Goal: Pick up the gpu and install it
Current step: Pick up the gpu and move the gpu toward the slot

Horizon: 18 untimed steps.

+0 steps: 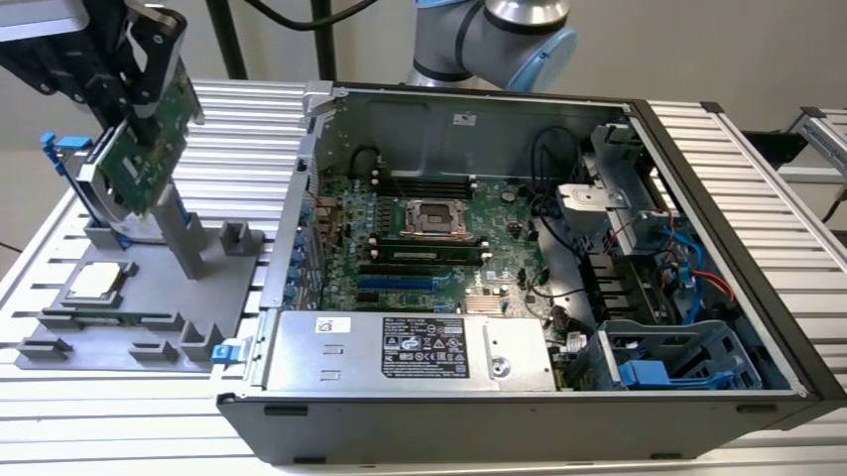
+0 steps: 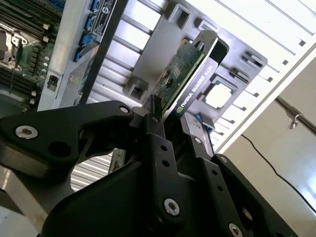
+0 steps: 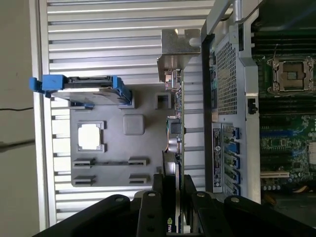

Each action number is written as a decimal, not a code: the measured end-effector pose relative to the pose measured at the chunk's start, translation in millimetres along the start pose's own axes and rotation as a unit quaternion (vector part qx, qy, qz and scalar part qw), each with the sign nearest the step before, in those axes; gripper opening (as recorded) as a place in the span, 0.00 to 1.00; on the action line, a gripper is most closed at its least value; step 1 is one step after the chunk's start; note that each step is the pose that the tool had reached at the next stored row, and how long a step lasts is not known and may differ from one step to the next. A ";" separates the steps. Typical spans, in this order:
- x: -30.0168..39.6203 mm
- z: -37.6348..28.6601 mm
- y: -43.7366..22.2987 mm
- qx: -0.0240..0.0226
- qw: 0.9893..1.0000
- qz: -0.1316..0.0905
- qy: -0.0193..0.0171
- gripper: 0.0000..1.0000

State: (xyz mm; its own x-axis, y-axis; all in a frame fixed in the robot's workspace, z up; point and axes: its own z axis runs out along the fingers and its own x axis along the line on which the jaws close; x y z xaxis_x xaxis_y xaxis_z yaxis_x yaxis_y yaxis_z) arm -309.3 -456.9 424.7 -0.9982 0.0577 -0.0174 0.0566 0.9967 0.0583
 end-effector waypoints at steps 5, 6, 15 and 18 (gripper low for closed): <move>-0.1 -4.3 0.3 0.000 1.000 0.000 0.000 0.00; -0.1 -5.4 0.3 0.000 1.000 0.000 0.000 0.00; -0.2 -10.6 0.6 0.000 1.000 0.000 0.000 0.00; -0.5 -10.8 0.7 0.000 1.000 0.000 0.000 0.00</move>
State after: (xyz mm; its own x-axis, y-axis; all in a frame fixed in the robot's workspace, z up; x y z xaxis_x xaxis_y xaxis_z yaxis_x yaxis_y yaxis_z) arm -309.0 -456.9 435.5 -0.9982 0.0577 -0.0173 0.0566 0.9967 0.0582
